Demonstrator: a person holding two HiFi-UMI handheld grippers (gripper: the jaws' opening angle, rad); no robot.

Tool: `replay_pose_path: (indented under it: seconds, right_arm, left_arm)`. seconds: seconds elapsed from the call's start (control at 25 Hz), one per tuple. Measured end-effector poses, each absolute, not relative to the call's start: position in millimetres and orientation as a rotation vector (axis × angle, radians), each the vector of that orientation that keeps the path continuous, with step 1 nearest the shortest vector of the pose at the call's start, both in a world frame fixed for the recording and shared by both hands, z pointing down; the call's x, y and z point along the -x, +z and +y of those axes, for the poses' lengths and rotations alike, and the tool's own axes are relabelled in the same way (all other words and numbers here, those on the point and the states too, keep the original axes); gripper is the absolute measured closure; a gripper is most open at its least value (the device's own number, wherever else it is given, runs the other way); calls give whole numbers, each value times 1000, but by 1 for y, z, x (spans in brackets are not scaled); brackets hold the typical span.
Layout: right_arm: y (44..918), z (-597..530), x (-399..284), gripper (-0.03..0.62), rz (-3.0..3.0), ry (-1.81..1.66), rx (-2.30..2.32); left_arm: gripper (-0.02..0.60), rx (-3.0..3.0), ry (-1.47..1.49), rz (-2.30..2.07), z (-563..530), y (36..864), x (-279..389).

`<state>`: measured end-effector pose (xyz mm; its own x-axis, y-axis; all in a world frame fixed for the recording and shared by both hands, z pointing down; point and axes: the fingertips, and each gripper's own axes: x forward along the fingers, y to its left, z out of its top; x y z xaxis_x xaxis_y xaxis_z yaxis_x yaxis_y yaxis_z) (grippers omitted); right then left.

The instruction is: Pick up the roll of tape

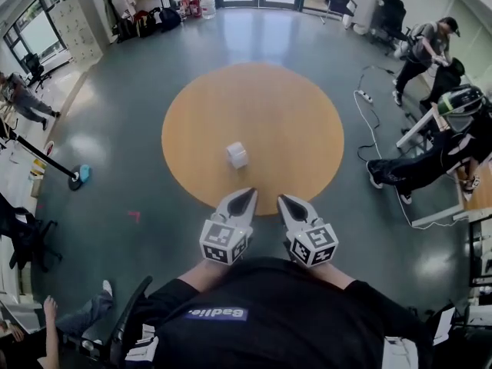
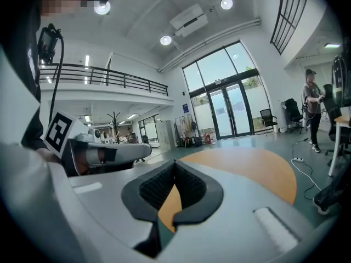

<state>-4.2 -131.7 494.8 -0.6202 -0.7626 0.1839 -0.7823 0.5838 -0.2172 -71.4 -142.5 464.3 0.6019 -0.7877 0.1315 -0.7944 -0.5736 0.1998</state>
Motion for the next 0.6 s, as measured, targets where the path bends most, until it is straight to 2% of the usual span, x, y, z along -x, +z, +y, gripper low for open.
replay_pose_path:
  seconds: [0.28, 0.6]
  right_arm:
    - [493, -170, 42, 591, -2702, 421, -1366]
    - [497, -197, 30, 591, -2711, 454, -1356]
  left_arm:
    - [569, -2550, 30, -1291, -194, 478, 121]
    - [568, -2515, 79, -1315, -225, 488, 116]
